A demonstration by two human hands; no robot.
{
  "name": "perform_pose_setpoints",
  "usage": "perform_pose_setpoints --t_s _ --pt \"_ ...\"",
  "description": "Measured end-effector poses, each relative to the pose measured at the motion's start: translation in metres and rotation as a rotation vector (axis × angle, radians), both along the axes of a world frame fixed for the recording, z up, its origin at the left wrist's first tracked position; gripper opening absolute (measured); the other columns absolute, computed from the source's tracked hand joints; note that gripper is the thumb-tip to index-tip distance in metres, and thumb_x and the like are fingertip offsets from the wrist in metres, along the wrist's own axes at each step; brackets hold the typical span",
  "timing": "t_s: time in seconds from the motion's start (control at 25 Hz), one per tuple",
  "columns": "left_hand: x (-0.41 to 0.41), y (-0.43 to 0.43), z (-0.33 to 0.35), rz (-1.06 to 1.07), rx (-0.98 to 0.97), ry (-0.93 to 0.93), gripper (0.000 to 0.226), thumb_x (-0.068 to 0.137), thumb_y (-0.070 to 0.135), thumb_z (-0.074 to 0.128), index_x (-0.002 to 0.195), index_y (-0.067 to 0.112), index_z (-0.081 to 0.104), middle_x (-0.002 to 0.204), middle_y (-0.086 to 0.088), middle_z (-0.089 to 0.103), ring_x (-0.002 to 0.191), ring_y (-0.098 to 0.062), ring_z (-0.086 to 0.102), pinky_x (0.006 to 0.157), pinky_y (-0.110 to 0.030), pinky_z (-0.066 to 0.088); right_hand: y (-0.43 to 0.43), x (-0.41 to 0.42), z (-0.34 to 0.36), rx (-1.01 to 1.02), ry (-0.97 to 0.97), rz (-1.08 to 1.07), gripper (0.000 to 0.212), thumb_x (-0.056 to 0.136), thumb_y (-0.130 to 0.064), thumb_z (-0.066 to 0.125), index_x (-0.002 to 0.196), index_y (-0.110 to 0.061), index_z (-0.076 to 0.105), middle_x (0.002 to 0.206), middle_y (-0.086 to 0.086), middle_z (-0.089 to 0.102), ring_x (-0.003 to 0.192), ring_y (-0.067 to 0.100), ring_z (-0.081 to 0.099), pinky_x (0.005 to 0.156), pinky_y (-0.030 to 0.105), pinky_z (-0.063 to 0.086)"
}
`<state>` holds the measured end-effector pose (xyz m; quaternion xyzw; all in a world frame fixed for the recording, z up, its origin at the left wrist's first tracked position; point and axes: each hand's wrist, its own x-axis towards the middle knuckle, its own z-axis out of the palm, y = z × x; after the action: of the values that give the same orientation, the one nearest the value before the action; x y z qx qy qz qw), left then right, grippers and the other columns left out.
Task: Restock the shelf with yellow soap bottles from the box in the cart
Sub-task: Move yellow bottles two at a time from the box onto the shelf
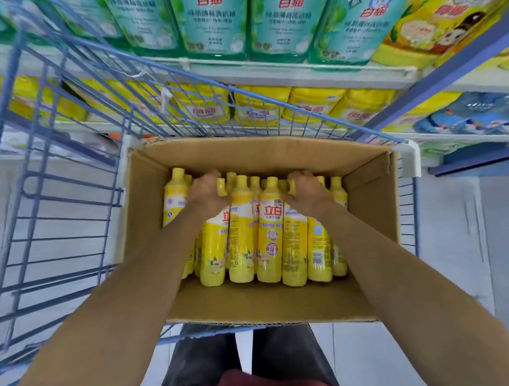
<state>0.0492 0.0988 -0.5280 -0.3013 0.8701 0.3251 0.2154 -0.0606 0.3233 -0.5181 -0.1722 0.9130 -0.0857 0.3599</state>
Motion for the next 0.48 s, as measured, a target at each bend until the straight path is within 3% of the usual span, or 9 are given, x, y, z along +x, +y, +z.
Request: perform_pose_setpoints --t_s 0.12,0.24,0.32,0.4,0.48 --pt "0.005 -0.007 0.013 0.119 0.184 0.009 0.068 0.067 0.027 0.093 0.123 0.010 0.060 0.112 -0.008 0.065 0.107 -0.027 0.061 0.084 -0.037 0.051 0.007 0.002 0.015 -0.165 -0.046 -0.194 0.064 0.081 -0.036 0.081 0.136 -0.019 0.055 0.131 0.004 0.058 0.118 0.024 0.057 0.091 0.033 0.048" --pt "0.015 -0.010 0.012 0.157 0.308 0.032 0.046 0.066 0.026 0.094 0.096 0.012 0.063 0.092 -0.003 0.062 0.091 -0.021 0.058 0.071 -0.032 0.046 0.013 0.014 0.018 -0.303 -0.191 -0.327 0.063 0.080 -0.029 0.085 0.131 -0.022 0.049 0.107 -0.002 0.060 0.098 0.017 0.058 0.065 0.022 0.045" --pt "0.025 -0.006 0.015 0.184 0.386 0.057 0.044 0.069 0.026 0.092 0.101 0.013 0.064 0.093 0.000 0.062 0.090 -0.020 0.059 0.073 -0.032 0.048 0.016 0.022 0.015 -0.397 -0.251 -0.382 0.065 0.081 -0.022 0.085 0.131 -0.025 0.043 0.100 -0.003 0.059 0.089 0.015 0.059 0.055 0.016 0.044" --pt "0.034 -0.007 0.019 0.195 0.413 0.126 0.057 0.067 0.030 0.093 0.112 0.010 0.066 0.099 0.001 0.063 0.093 -0.017 0.059 0.076 -0.032 0.049 0.018 0.024 0.016 -0.457 -0.221 -0.369 0.066 0.080 -0.022 0.087 0.130 -0.026 0.044 0.102 -0.002 0.060 0.085 0.012 0.058 0.052 0.013 0.043" --pt "0.043 -0.008 0.036 0.194 0.431 0.203 0.045 0.069 0.022 0.093 0.104 0.011 0.067 0.093 0.003 0.066 0.087 -0.012 0.061 0.074 -0.029 0.051 0.021 0.030 0.030 -0.514 -0.190 -0.328 0.066 0.079 -0.023 0.088 0.129 -0.024 0.046 0.104 -0.001 0.060 0.086 0.013 0.057 0.056 0.014 0.043"
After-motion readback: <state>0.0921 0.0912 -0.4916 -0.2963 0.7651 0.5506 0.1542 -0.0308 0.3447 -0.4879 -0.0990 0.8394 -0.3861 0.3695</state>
